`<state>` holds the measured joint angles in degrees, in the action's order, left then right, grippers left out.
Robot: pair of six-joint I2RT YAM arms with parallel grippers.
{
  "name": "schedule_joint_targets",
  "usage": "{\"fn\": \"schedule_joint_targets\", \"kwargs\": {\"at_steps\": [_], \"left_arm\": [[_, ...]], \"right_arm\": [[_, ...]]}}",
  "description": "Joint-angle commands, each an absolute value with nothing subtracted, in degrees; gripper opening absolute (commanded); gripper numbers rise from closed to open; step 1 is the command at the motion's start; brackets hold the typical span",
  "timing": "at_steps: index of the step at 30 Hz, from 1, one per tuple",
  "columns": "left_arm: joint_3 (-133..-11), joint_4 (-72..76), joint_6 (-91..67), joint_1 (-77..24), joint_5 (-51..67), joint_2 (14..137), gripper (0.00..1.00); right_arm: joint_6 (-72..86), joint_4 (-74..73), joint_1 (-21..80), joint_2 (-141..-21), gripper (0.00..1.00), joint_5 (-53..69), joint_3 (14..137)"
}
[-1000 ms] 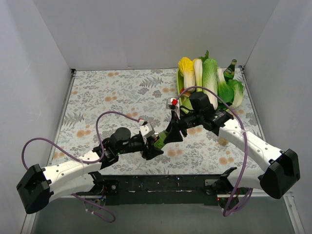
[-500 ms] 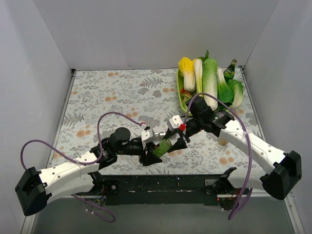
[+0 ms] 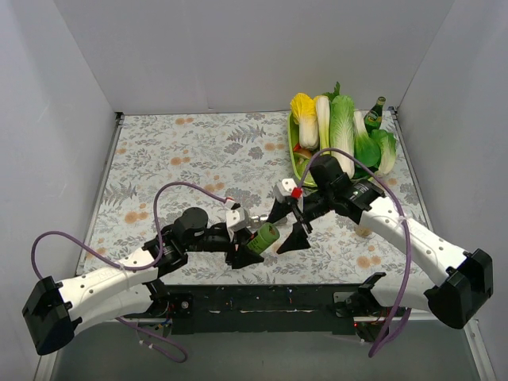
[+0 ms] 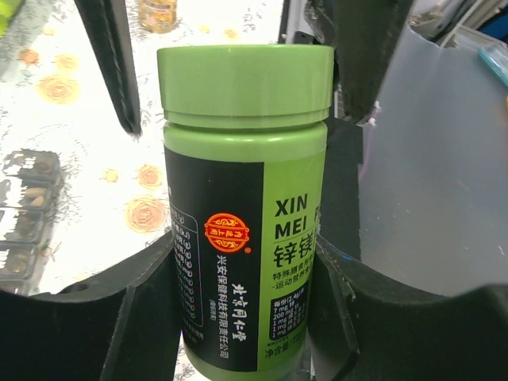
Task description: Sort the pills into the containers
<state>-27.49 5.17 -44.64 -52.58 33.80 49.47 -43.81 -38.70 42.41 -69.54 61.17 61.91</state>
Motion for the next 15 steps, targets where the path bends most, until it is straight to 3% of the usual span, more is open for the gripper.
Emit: {"fn": "schedule_joint_targets", "kwargs": {"at_steps": [1, 4, 15], "left_arm": [[-28.12, 6.77, -44.12, -52.29, 27.26, 49.13, 0.00], [-28.47, 7.64, -44.12, -52.29, 25.49, 50.53, 0.00], [-31.38, 8.44, -43.59, -52.64, 22.76, 55.98, 0.00]], "right_arm": [[-4.72, -15.34, 35.61, -65.22, 0.91, 66.00, 55.22], [5.69, -5.21, 32.61, -63.28, 0.93, 65.93, 48.88], [4.40, -8.35, 33.13, -66.18, 0.91, 60.48, 50.36]]}}
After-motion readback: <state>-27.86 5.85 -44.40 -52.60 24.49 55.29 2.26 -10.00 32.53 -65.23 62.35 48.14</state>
